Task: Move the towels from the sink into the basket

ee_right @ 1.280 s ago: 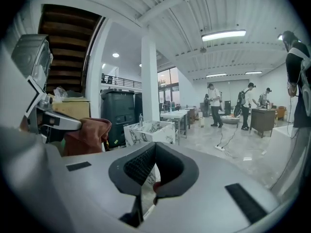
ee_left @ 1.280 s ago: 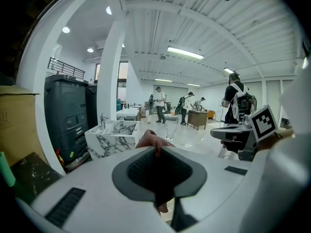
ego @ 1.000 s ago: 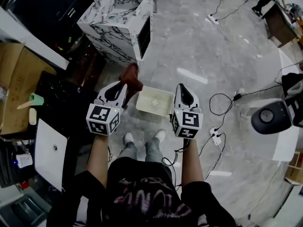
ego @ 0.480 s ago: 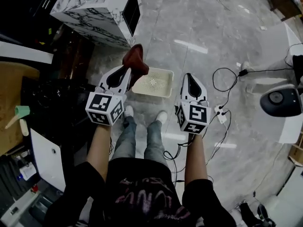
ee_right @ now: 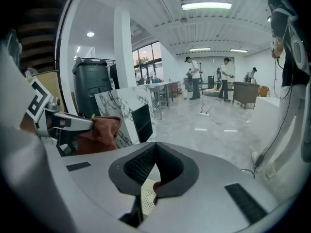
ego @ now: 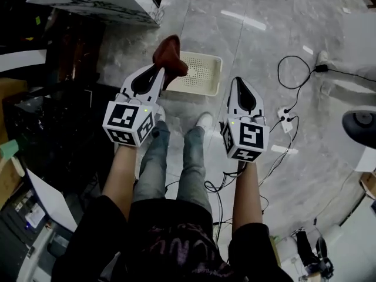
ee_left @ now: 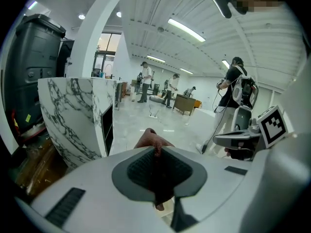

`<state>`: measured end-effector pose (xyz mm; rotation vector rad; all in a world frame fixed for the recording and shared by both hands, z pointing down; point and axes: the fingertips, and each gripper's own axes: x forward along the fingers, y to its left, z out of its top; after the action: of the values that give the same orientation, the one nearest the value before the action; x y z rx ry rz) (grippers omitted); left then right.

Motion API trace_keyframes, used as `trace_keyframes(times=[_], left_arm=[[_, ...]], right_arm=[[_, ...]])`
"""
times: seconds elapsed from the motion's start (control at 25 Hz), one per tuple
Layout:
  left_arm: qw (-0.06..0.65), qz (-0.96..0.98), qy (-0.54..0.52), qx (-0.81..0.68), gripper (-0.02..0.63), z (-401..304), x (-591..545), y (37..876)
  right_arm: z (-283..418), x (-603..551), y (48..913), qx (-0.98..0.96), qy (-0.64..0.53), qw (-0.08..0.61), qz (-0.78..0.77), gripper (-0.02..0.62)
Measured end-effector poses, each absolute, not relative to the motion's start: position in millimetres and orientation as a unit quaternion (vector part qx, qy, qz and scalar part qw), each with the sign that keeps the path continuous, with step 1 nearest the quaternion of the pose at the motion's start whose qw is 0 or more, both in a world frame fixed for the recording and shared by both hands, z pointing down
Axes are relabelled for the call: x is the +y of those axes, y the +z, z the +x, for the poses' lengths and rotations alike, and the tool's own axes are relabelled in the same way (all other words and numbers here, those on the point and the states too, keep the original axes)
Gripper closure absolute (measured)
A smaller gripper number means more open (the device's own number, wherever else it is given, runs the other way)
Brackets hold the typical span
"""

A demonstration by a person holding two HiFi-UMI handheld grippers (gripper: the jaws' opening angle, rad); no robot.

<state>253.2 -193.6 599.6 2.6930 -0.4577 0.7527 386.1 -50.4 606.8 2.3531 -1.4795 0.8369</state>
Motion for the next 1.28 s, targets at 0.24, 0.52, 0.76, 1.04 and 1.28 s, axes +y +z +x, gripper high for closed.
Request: trace_keyframes(times=[0.24, 0.52, 0.76, 1.04, 1.28], left_arm=[[0.163, 0.928, 0.299, -0.152, 0.555, 261, -189, 697], [0.176, 0.915, 0.332, -0.147, 0.555, 262, -184, 815], [0.184, 0.904, 0.357, -0.144, 0.554, 259, -174, 912], [0.187, 0.895, 0.378, -0.142, 0.552, 258, -168, 1001], [0.183, 0.889, 0.399, -0.125, 0.497, 256, -163, 1045]], right_arm=[[395, -49, 697, -0.502, 0.318, 0.108, 0.797, 0.581], [395, -41, 803, -0.499, 0.352, 0.116, 0.783, 0.581], [388, -35, 890, -0.502, 0.373, 0.123, 0.770, 0.580], [377, -31, 968, -0.505, 0.392, 0.134, 0.757, 0.581], [373, -28, 1006, -0.497, 0.406, 0.132, 0.755, 0.581]])
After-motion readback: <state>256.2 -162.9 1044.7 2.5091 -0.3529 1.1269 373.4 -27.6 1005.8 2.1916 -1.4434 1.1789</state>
